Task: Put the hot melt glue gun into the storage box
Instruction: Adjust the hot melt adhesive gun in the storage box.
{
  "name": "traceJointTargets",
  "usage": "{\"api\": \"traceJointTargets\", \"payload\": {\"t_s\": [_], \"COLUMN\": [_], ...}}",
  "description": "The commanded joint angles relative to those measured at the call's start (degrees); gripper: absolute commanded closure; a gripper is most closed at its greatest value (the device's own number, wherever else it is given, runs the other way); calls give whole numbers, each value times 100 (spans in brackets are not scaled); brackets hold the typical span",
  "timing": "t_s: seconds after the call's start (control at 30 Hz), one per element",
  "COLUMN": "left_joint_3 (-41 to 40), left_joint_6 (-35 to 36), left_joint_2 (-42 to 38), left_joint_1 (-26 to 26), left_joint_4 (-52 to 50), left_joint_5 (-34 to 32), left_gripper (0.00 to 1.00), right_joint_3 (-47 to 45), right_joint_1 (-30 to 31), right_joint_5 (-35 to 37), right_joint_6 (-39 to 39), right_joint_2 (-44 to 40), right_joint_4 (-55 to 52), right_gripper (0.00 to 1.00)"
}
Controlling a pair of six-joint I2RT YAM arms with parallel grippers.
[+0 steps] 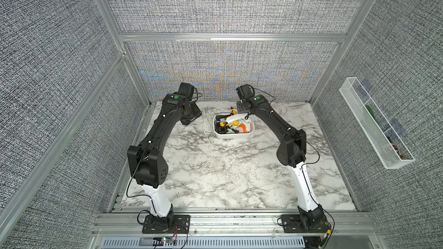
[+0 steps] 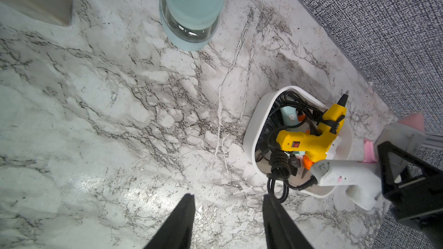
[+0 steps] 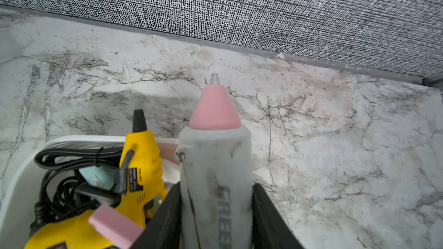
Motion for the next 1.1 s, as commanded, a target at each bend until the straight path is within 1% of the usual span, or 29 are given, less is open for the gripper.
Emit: {"api": "traceJointTargets", "payload": {"t_s": [0.0, 0.2, 0.3, 0.5, 0.6, 0.7, 0.77, 0.87, 0.97, 1.03, 1.07], "left_joint_3": [-41, -55, -40, -69, -68, -88, -88, -80, -91, -92, -98], "left_joint_6": [28, 28, 13, 9, 6, 19, 19, 19, 10, 9, 17], "left_joint_2": [-79, -84, -53, -70, -88, -114, -114, -89, -79, -95, -95], "left_joint_1": [25, 32, 32, 32, 32, 32, 41, 41, 40, 41, 41], "left_joint_4": [-68, -74, -56, -53, -65, -74, -69, -56, -48, -43, -45], "left_joint_5": [-100, -101, -61, -76, -87, -109, -117, -91, -63, -61, -58], "left_gripper": [48, 48, 48, 48, 48, 48, 48, 48, 48, 48, 48], "right_joint_3": [-108, -1418, -1835, -1837, -1779, -1916, -2109, -2336, -2380, -2358, -2328], "right_joint_1": [7, 49, 70, 87, 90, 88, 86, 86, 86, 86, 86], "right_joint_5": [30, 76, 137, 318, 481, 580, 634, 682, 694, 673, 674], "right_joint_6": [312, 862, 1085, 1407, 1491, 1498, 1484, 1451, 1411, 1358, 1341], "right_joint_2": [92, -328, -446, -346, -332, -464, -594, -717, -778, -791, -791], "right_joint_4": [100, 649, 841, 853, 789, 768, 818, 864, 838, 838, 834], "right_gripper": [82, 83, 83, 83, 80, 78, 74, 63, 55, 51, 47]}}
